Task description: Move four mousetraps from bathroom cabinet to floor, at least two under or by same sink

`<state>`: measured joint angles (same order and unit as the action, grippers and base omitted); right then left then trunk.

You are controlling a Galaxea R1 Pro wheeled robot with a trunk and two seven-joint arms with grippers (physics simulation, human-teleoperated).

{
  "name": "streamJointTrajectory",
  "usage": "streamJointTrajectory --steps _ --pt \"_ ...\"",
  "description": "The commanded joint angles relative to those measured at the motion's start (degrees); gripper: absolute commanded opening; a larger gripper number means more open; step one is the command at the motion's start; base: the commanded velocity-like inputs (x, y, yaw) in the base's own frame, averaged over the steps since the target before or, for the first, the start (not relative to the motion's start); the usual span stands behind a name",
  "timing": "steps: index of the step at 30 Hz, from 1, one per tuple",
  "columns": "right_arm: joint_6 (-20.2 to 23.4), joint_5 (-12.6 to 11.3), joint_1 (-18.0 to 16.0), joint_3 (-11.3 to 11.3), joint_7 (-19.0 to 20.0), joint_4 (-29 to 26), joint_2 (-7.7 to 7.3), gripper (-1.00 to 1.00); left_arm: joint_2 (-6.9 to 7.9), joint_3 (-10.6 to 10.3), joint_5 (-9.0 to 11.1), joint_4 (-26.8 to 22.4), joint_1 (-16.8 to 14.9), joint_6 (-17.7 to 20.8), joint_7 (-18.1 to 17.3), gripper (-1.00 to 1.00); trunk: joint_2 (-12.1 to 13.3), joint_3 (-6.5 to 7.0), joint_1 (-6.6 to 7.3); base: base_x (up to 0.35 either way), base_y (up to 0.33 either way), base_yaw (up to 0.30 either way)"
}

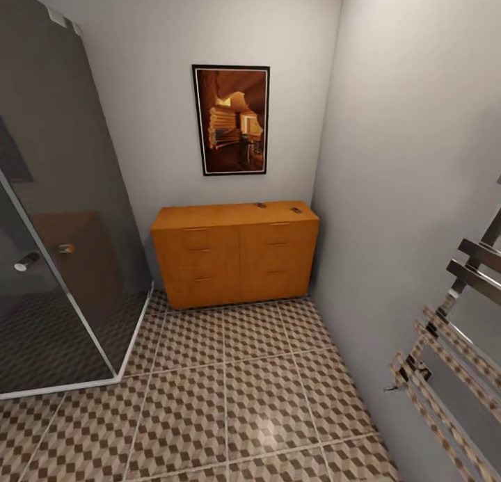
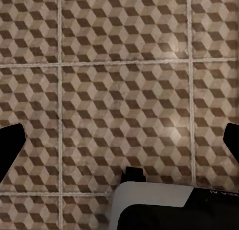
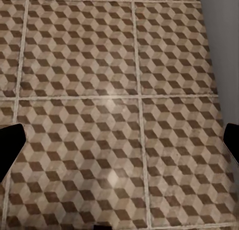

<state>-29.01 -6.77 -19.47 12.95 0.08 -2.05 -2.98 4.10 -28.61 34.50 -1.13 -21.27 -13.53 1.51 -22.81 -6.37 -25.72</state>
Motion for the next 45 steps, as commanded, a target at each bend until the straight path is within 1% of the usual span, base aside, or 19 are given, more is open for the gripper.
streamJointTrajectory --steps 1,5,10,15,20,25,35,45 --pt "-0.17 -0.59 -0.05 0.50 0.01 0.03 -0.01 1.00 0.01 -0.49 0.31 -0.02 -0.04 -0.12 0.16 1.00 -0.11 -0.12 -0.07 0.334 -0.106 0.000" --pt "-0.48 -0.61 -0.05 0.50 0.01 0.03 -0.01 1.00 0.00 -0.49 0.31 -0.02 -0.08 -0.12 0.16 1.00 -0.11 -0.12 -0.07 0.334 -0.106 0.042" --pt "-2.41 -0.54 -0.05 0.50 0.01 0.10 -0.01 1.00 -0.02 -0.49 0.31 -0.02 -0.03 -0.12 0.16 1.00 -0.11 -0.17 -0.07 0.334 -0.106 0.190" --pt "-2.83 -0.53 -0.05 0.50 0.01 0.11 -0.05 1.00 -0.02 -0.49 0.31 -0.02 -0.07 -0.11 0.16 1.00 -0.11 -0.30 -0.07 0.334 -0.106 0.219" --pt "-2.94 -0.53 -0.05 0.50 0.01 0.12 -0.05 1.00 0.01 -0.49 0.31 -0.02 -0.07 -0.10 0.16 1.00 -0.11 -0.40 -0.07 0.321 -0.092 0.092" --pt "-2.97 -0.53 -0.05 0.50 0.01 0.12 -0.05 1.00 0.00 -0.49 0.31 -0.02 -0.06 -0.09 0.16 1.00 -0.11 -0.42 -0.07 0.126 -0.028 0.016" --pt "-2.98 -0.54 -0.05 0.50 0.01 0.12 -0.06 1.00 -0.04 -0.49 0.31 -0.02 -0.08 -0.11 0.16 1.00 -0.11 -0.42 -0.07 0.033 -0.020 0.002" --pt "-2.98 -0.61 -0.05 0.50 0.01 0.12 -0.01 1.00 -0.05 -0.49 0.22 -0.02 -0.04 -0.13 0.16 1.00 -0.11 -0.42 -0.07 0.195 -0.206 0.008"
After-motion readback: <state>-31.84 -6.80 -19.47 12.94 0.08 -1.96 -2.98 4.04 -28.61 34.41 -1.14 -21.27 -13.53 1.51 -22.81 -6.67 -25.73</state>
